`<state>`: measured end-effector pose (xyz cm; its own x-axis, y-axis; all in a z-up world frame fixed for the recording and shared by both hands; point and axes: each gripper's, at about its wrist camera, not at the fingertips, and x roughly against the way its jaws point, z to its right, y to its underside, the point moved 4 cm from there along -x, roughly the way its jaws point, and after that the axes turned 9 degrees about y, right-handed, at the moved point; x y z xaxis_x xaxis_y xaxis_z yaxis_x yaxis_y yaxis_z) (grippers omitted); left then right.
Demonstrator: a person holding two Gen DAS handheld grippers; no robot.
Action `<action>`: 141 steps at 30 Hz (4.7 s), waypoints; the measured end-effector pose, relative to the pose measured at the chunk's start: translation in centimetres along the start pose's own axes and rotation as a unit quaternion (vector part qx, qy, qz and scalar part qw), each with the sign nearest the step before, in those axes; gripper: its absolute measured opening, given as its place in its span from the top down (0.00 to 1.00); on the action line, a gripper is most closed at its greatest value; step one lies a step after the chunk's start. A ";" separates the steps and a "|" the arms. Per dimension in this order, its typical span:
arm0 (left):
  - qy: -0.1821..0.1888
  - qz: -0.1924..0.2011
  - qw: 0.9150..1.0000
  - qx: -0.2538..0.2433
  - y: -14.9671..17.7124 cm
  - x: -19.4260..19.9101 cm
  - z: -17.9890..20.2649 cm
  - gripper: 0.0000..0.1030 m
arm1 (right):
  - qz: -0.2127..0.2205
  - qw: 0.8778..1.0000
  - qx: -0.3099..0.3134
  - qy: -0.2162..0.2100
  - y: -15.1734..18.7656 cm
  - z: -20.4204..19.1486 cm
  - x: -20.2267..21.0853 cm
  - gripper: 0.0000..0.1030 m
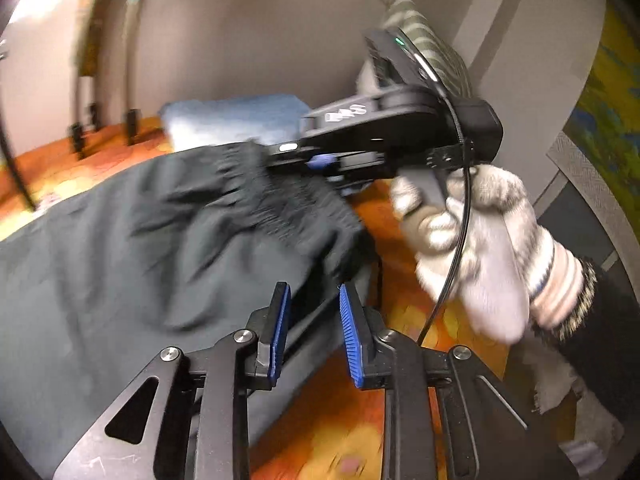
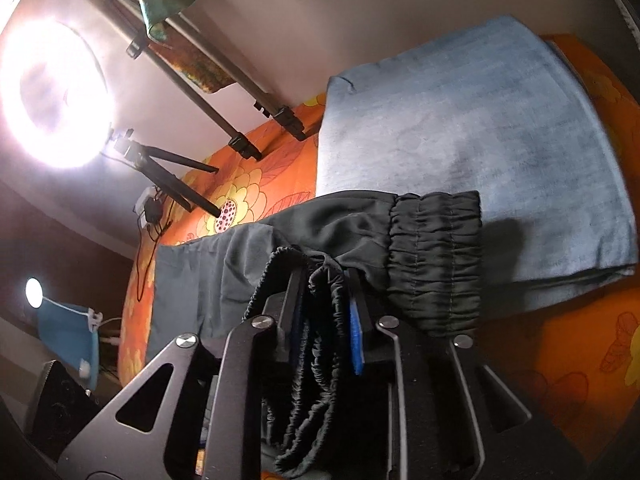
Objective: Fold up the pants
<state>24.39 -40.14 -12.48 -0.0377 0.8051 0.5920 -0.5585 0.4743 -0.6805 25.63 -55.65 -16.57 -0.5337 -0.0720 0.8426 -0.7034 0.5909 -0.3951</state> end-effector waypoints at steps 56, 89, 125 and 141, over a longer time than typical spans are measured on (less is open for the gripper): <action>-0.230 0.043 0.951 0.204 13.9 20.0 -17.8 0.63 | 0.003 0.958 0.171 0.230 4.5 -5.8 -1.0 0.75; -0.150 0.126 0.949 0.245 15.2 20.4 -18.2 0.92 | -0.114 0.948 0.271 0.124 10.5 -39.6 -17.9 0.50; -0.162 0.124 0.937 0.284 14.1 19.2 -19.2 0.59 | -0.099 0.950 0.248 0.160 7.8 -37.7 -17.1 0.96; -0.141 0.166 0.959 0.181 9.4 19.7 -12.1 0.95 | -0.066 0.967 0.222 0.110 5.4 -36.1 -12.1 0.96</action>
<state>28.44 -15.47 -12.43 -0.4572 0.7380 0.4963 -0.7261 0.0125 -0.6875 45.22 -22.62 -15.64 -0.3477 0.0788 0.9343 -0.9166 0.1812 -0.3564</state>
